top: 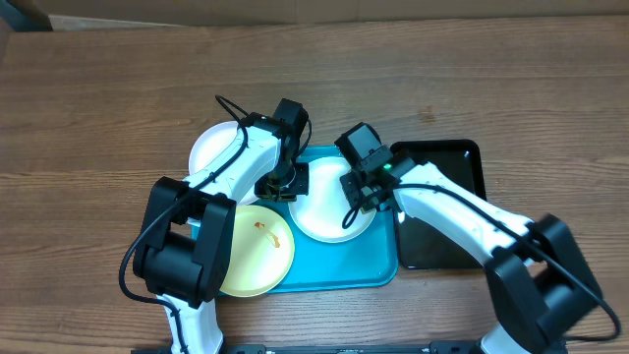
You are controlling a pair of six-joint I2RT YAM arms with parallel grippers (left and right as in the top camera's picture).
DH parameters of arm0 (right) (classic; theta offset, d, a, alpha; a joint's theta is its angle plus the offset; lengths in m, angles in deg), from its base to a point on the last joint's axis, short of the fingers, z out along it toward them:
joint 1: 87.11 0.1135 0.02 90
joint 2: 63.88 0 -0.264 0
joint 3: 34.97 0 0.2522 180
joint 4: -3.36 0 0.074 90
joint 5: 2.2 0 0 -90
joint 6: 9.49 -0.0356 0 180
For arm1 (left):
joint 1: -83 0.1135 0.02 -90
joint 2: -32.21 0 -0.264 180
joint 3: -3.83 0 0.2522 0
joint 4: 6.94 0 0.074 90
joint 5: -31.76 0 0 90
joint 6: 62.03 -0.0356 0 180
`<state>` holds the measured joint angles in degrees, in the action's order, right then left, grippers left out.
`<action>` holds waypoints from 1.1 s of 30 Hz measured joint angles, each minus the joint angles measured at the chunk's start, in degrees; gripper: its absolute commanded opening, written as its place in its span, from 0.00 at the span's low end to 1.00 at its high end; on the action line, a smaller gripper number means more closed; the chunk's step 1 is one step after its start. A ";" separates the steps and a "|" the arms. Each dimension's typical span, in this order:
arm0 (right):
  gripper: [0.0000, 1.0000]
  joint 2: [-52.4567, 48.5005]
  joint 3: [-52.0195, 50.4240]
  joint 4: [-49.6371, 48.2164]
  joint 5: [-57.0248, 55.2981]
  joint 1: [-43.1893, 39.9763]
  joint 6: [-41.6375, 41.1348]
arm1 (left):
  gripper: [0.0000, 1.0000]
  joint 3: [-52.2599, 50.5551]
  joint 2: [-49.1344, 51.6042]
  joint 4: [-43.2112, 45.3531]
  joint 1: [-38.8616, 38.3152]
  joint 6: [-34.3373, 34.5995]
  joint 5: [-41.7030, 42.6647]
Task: Clean dirty plates on tray and stack at the side
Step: 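Scrub the held white plate with the sponge in the right gripper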
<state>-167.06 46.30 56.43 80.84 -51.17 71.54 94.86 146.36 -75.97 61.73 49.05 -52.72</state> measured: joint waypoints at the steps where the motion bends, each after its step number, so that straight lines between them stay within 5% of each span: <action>1: 0.04 -0.72 0.00 -0.17 0.00 0.00 -0.02 | 0.04 0.00 0.00 0.00 0.00 0.00 0.00; 5: 0.06 -1.40 0.00 -0.90 -0.15 0.00 0.00 | 0.04 0.00 0.00 -0.02 0.00 0.00 0.00; 10: 0.33 -1.40 0.00 -0.70 -0.44 0.00 -0.04 | 0.04 0.00 0.00 -0.02 0.00 0.00 0.00; 16: 0.35 -1.40 0.00 0.22 -0.76 0.00 0.02 | 0.04 0.00 0.00 -0.02 0.00 0.00 0.00; 18: 0.31 -1.40 -0.35 -0.87 -0.76 0.00 -0.02 | 0.04 0.00 0.00 -0.02 0.00 0.00 0.00; 22: 0.04 -1.40 -1.79 -2.16 -0.72 0.00 -1.07 | 0.04 0.00 0.00 -0.02 0.00 0.00 0.00; 33: 0.04 -1.33 -4.90 -5.55 -2.67 0.09 -10.34 | 0.04 0.00 0.00 -0.02 0.00 0.00 0.00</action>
<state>-168.39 41.40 50.88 78.17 -51.08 61.20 94.86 146.36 -75.99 61.73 49.05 -52.72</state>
